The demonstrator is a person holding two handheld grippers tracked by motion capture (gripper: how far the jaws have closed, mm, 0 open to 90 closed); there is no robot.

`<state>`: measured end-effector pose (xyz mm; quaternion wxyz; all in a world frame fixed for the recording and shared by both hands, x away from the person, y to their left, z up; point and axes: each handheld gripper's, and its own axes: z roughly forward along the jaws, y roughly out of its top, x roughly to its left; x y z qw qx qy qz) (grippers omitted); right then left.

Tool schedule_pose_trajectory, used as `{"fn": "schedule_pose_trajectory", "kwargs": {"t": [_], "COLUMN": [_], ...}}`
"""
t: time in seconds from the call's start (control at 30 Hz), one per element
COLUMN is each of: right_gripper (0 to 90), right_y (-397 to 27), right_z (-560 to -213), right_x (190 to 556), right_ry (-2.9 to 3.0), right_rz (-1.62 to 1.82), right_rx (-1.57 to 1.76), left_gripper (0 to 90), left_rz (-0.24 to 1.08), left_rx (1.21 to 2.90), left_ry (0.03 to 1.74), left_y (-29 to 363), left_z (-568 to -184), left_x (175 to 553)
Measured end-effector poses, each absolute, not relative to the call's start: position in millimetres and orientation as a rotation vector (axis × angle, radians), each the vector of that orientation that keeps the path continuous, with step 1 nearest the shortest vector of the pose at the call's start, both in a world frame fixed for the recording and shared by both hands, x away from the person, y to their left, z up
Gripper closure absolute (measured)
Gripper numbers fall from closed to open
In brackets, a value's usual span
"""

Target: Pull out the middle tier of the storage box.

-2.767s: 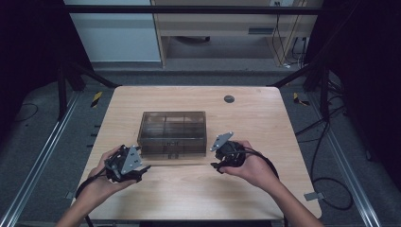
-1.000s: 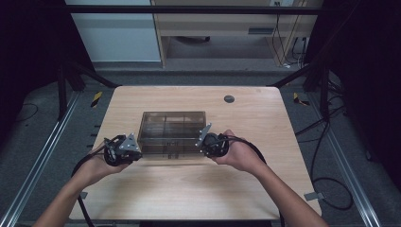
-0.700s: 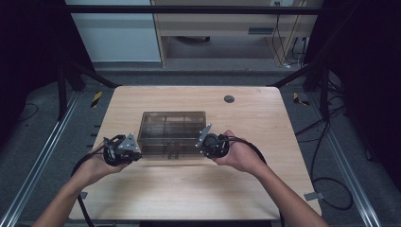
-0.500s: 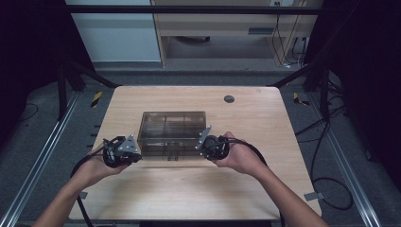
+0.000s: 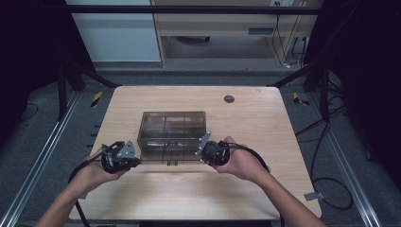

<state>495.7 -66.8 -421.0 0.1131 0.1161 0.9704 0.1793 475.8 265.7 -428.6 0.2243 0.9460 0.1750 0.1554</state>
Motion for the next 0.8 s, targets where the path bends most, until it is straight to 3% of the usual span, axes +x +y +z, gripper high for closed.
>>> {"fn": "schedule_pose_trajectory", "kwargs": {"t": [0.8], "right_gripper": [88.2], "right_y": [-67], "right_z": [-425], "right_x": [477], "right_ry": [2.847], "right_rz": [0.534], "right_rx": [0.317], "left_gripper": [85.1], "left_rz": [0.446], "left_rx": [2.629], "left_ry": [0.461], "left_y": [265], "left_z": [-432], "left_x": [457]}}
